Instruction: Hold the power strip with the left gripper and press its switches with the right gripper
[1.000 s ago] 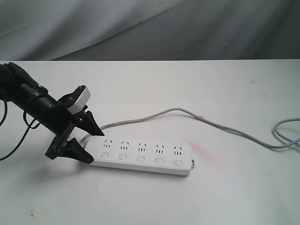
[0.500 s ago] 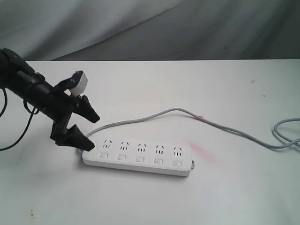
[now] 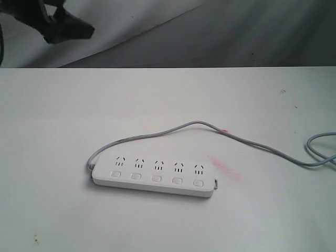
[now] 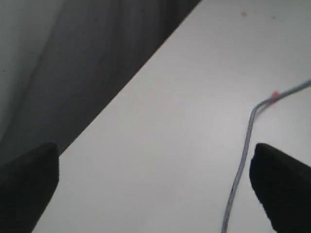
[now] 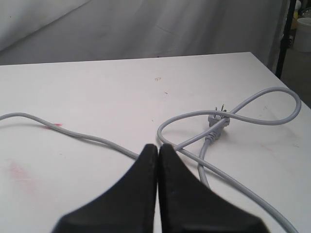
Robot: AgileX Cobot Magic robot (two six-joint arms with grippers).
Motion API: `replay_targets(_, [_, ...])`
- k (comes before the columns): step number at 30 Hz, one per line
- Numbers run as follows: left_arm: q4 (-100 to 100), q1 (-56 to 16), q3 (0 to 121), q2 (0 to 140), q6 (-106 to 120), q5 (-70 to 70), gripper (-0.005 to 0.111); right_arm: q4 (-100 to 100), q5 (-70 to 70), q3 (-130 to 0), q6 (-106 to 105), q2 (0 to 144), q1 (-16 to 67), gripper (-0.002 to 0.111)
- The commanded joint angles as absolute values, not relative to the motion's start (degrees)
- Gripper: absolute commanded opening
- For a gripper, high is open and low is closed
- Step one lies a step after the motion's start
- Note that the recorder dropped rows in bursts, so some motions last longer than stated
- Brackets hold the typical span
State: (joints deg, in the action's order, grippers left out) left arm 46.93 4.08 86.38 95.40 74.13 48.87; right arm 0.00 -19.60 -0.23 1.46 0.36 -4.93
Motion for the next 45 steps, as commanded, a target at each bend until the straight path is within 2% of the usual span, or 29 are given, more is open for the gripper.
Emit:
replay_targets(1, [47.71,4.04,86.85,89.74,65.85,51.69,0.068,-0.42,-19.42,0.00,1.40,0.00,-5.31,0.000])
replay_targets(2, [47.71,4.04,86.85,89.13,65.68,53.70,0.056,-0.42,-19.42,0.00,1.40,0.00,-5.31,0.000])
replay_targets(3, [47.42,4.04,86.85,87.60,65.56,58.25,0.023,-0.42,-19.42,0.00,1.40,0.00,-5.31,0.000])
replay_targets(4, [47.41,4.04,86.85,87.08,65.56,60.00,0.006,-0.42,-19.42,0.00,1.40,0.00,-5.31,0.000])
replay_targets(5, [47.41,4.04,86.85,85.79,62.15,63.16,0.000,-0.42,-19.42,0.00,1.40,0.00,-5.31,0.000])
replay_targets(9, [46.67,5.92,86.85,81.48,37.18,64.32,0.000,-0.42,-19.42,0.00,1.40,0.00,-5.31,0.000])
replay_targets(12, [48.24,11.66,86.85,77.77,22.68,59.73,0.000,-0.42,-19.42,0.00,1.40,0.00,-5.31,0.000])
replay_targets(14, [48.35,16.77,86.85,75.72,11.72,51.65,0.000,-0.42,-19.42,0.00,1.40,0.00,-5.31,0.000])
replay_targets(20, [48.61,27.33,86.85,72.18,9.22,37.83,0.000,-0.42,-19.42,0.00,1.40,0.00,-5.31,0.000])
replay_targets(24, [46.85,32.51,86.96,69.57,16.39,31.49,0.000,-0.42,-19.42,0.00,1.40,0.00,-5.31,0.000])
replay_targets(28, [43.65,33.78,86.94,66.85,30.89,25.32,0.000,-0.42,-19.42,0.00,1.40,0.00,-5.31,0.000])
replay_targets(33, [42.97,33.78,86.94,64.34,31.57,25.01,0.000,-0.42,-19.42,0.00,1.40,0.00,-5.31,0.000])
replay_targets(40, [49.01,33.78,86.81,63.00,19.46,36.05,0.000,-0.42,-19.42,0.00,1.40,0.00,-5.31,0.000])
replay_targets(45, [48.70,33.78,85.99,61.22,5.98,37.75,0.000,-0.42,-19.42,0.00,1.40,0.00,-5.31,0.000])
